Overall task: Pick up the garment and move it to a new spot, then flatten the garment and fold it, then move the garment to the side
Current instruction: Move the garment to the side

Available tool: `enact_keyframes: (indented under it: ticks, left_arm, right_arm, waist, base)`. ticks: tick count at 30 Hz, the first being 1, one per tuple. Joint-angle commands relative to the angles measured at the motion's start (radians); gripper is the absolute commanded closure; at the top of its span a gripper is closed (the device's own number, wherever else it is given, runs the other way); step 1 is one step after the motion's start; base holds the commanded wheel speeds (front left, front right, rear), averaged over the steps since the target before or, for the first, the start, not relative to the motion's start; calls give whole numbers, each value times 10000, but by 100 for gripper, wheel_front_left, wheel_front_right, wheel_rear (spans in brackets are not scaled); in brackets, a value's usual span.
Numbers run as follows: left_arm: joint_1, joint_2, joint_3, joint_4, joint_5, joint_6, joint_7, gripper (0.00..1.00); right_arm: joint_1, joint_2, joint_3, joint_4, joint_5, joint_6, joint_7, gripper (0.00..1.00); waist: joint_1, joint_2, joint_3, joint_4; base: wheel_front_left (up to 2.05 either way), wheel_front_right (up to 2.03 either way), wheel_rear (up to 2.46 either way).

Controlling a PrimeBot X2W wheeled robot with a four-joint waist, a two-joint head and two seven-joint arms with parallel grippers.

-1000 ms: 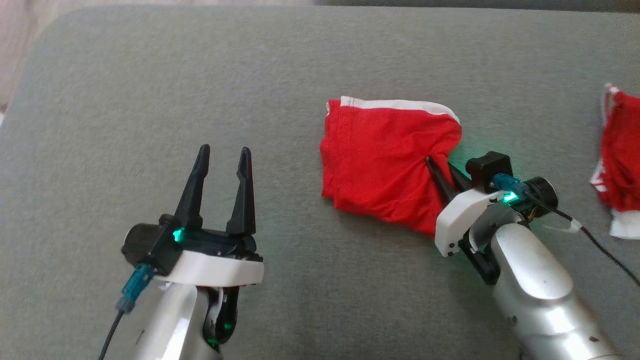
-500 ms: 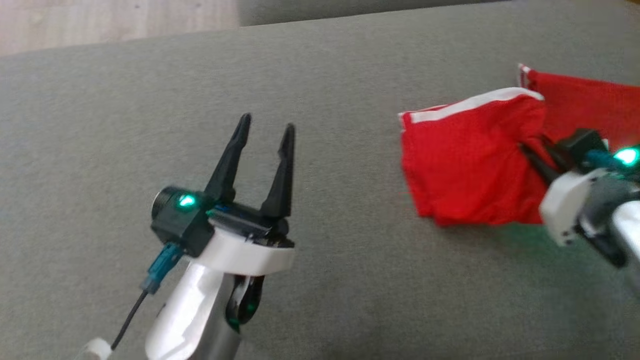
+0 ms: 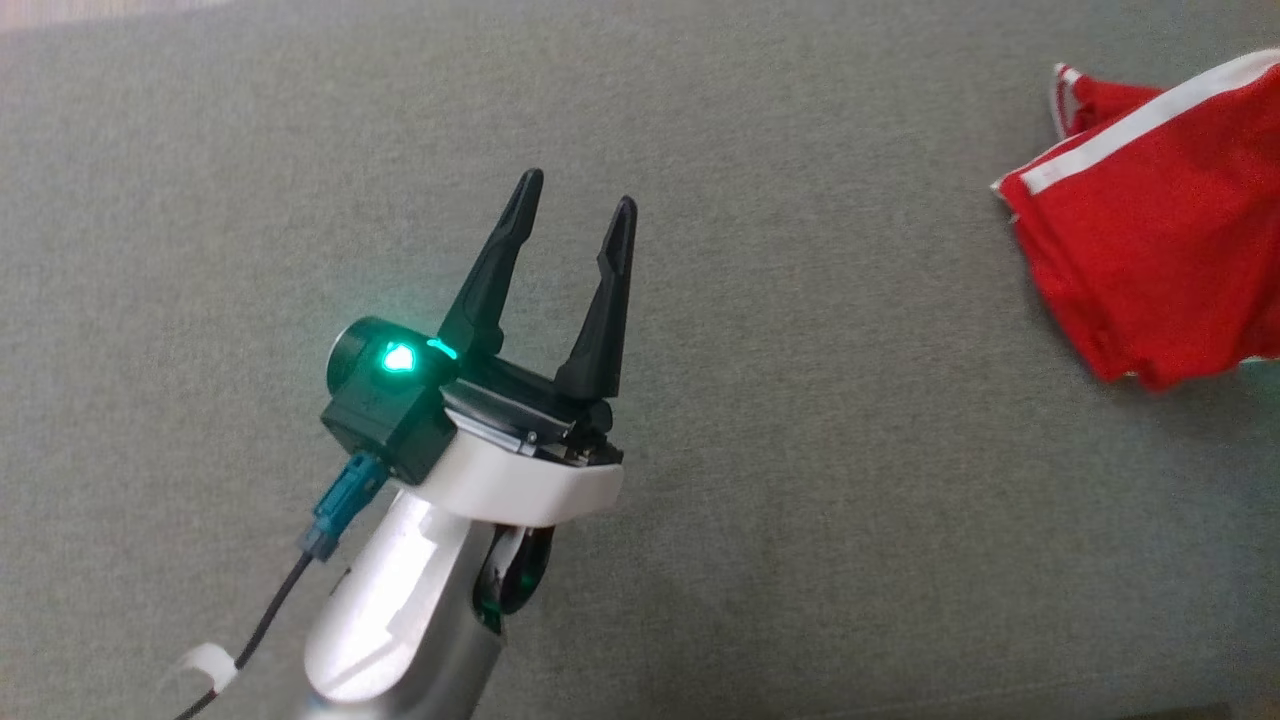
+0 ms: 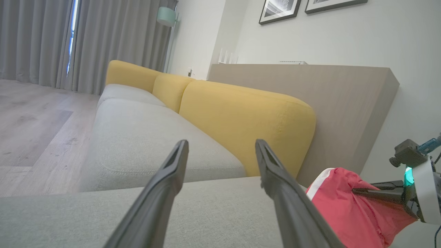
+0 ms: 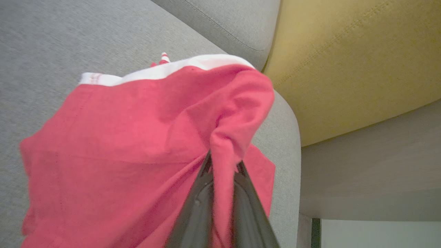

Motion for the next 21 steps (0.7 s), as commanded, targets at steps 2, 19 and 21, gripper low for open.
enact_keyframes:
  ticks: [2, 19, 21]
  left_arm:
    - [-440, 72, 320, -305, -92, 18, -49, 0]
    - [-498, 72, 893, -280, -98, -147, -49, 0]
    - [-474, 72, 932, -265, -66, -168, -49, 0]
  right_arm:
    - [-206, -559, -273, 109, -121, 67, -19, 100]
    - [-152, 395, -2688, 2137, -1897, 67, 513, 100]
    - [-62, 598, -2933, 2135, -2099, 67, 590, 100]
  waist:
    - [-1, 0, 334, 201]
    - [-1, 0, 926, 568]
    - [-1, 0, 923, 555]
  base:
    - [0, 0, 0]
    - [0, 0, 0]
    - [0, 0, 0]
